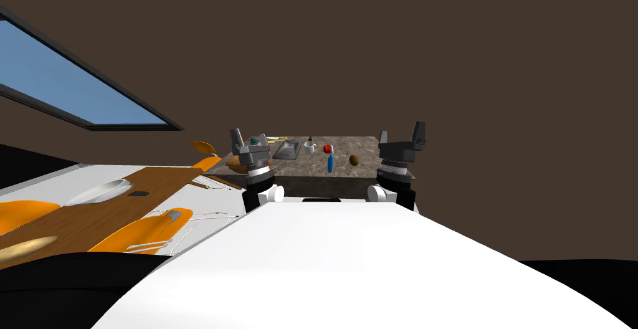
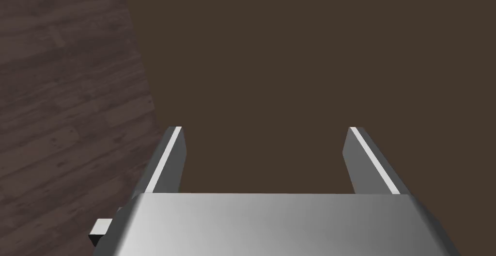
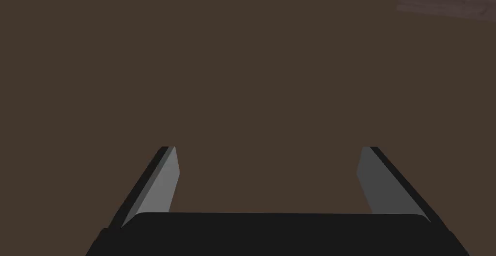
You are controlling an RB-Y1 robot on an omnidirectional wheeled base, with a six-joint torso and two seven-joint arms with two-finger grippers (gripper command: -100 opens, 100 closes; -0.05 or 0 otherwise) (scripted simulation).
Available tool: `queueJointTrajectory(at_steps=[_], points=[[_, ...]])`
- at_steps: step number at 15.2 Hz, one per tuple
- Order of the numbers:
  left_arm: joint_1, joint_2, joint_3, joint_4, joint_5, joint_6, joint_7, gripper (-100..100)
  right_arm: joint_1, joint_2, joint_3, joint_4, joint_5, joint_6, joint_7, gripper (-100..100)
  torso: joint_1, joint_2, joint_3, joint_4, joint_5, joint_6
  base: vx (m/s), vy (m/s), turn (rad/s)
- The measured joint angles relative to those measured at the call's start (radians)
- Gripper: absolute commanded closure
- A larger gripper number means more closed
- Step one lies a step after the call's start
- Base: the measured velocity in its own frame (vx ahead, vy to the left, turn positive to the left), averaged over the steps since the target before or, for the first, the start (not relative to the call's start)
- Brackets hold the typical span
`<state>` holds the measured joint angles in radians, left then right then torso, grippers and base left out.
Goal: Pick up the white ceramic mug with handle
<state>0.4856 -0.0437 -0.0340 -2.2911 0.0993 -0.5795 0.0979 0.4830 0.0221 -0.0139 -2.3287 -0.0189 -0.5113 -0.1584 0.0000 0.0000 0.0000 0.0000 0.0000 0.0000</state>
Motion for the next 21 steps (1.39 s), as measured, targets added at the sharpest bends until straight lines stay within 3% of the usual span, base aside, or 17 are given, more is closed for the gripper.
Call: queueJointTrajectory(at_steps=[9,21], points=[[-0.058,0.174,0.047,0.106,0.011,0.094,0.029,-100,0.000,0.000,0.000,0.000,0.000,0.000,0.000,0,0.001,0.002,0.001,0.000,0.000,0.000,-0.024,0.001,-0.122],[-0.178,0.379,0.141,0.313,0.030,0.307,0.090,-100,0.000,0.000,0.000,0.000,0.000,0.000,0.000,0,0.001,0.002,0.001,0.000,0.000,0.000,-0.030,-0.001,-0.175]])
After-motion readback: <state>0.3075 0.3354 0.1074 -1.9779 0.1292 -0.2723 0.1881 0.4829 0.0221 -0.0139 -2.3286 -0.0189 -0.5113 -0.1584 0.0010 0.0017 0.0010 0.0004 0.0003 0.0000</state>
